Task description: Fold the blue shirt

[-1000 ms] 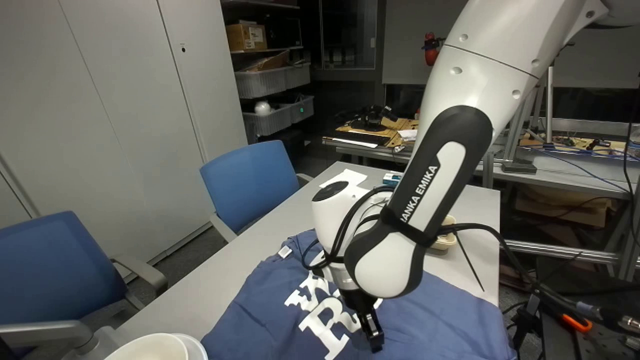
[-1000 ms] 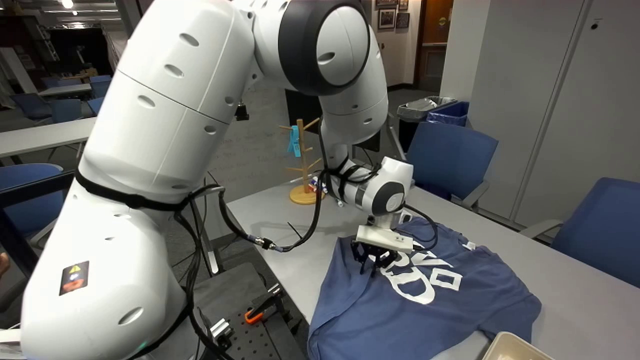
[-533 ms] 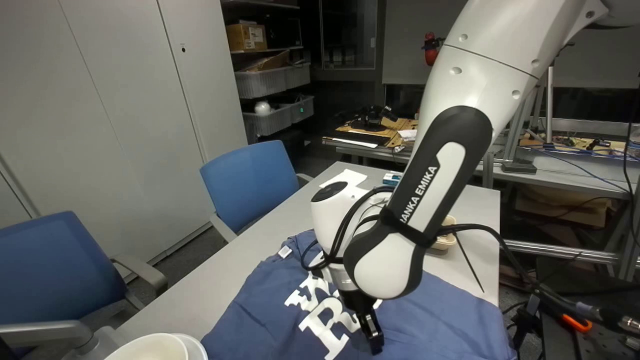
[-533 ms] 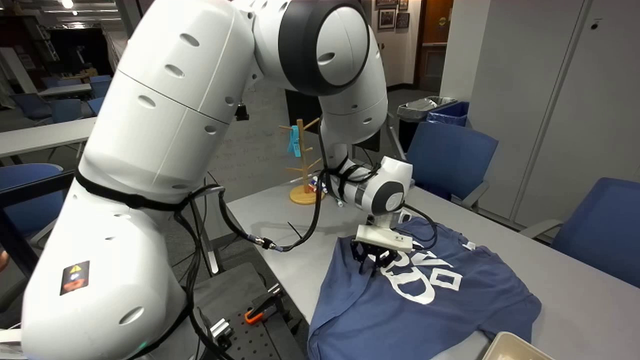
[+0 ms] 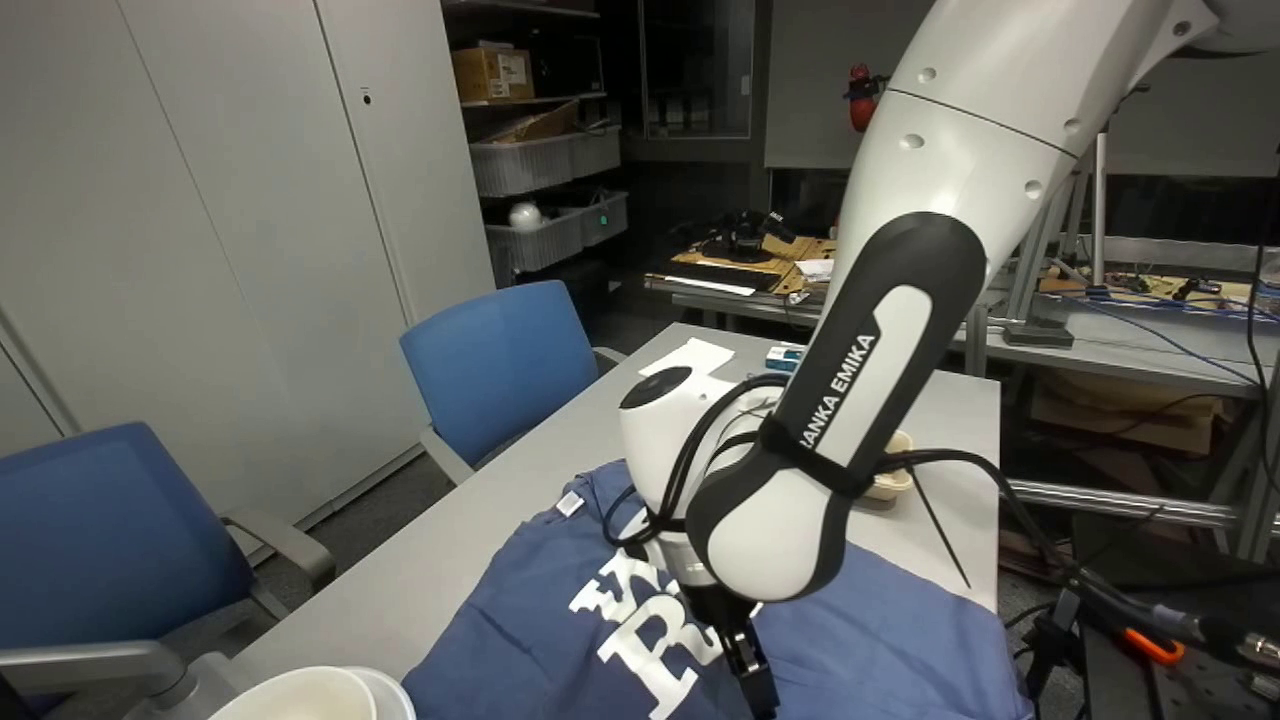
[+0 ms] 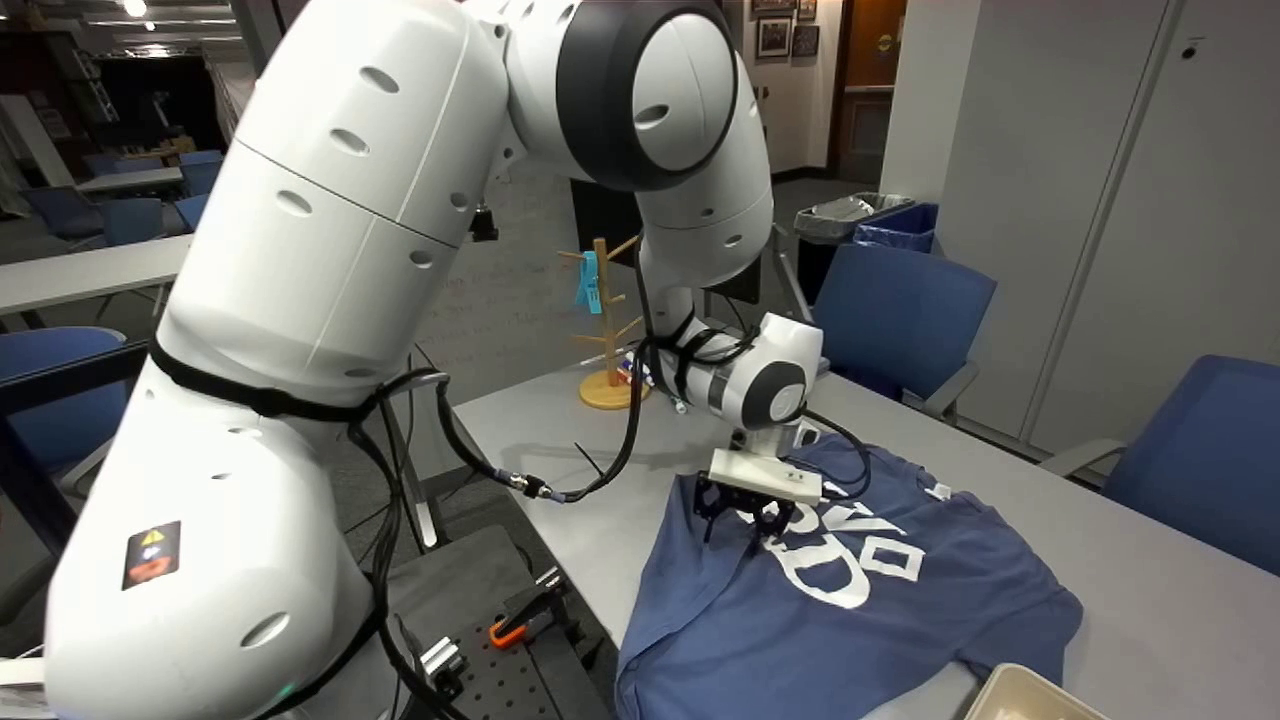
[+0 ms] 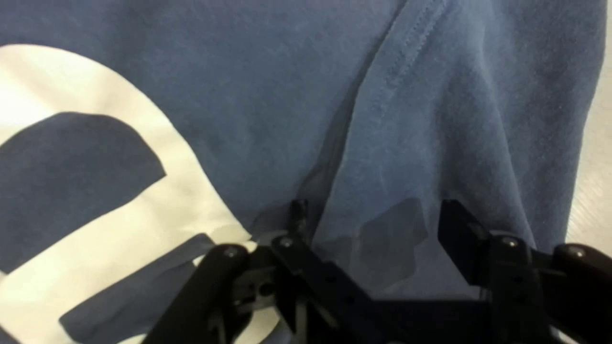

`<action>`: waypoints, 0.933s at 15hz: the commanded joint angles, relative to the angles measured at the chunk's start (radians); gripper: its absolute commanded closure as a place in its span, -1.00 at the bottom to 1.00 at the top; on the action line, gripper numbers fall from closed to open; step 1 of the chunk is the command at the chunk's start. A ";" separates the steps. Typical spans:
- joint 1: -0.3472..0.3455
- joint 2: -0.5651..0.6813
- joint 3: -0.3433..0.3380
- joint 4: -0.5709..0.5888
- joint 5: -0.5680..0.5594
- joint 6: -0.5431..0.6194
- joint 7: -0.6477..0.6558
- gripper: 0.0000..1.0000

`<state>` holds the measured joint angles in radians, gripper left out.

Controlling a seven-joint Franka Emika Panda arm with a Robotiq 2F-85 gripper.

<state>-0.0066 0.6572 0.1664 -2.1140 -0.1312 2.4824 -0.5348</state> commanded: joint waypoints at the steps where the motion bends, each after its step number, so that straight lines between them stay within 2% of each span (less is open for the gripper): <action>1: 0.019 -0.006 -0.010 0.012 -0.029 -0.057 0.032 0.19; 6: 0.028 -0.010 -0.008 0.015 -0.030 -0.093 0.037 0.98; 7: 0.031 -0.013 -0.009 0.016 -0.032 -0.098 0.039 0.84; 8: 0.035 -0.016 -0.011 0.016 -0.034 -0.104 0.041 0.30; 9: 0.041 -0.020 -0.014 0.015 -0.039 -0.110 0.046 0.32; 11: 0.050 -0.029 -0.017 0.013 -0.044 -0.116 0.059 0.18; 12: 0.053 -0.035 -0.017 0.011 -0.046 -0.120 0.066 0.78; 14: 0.073 -0.063 -0.026 0.001 -0.069 -0.124 0.101 0.85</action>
<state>0.0275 0.6371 0.1615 -2.1091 -0.1559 2.3945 -0.4919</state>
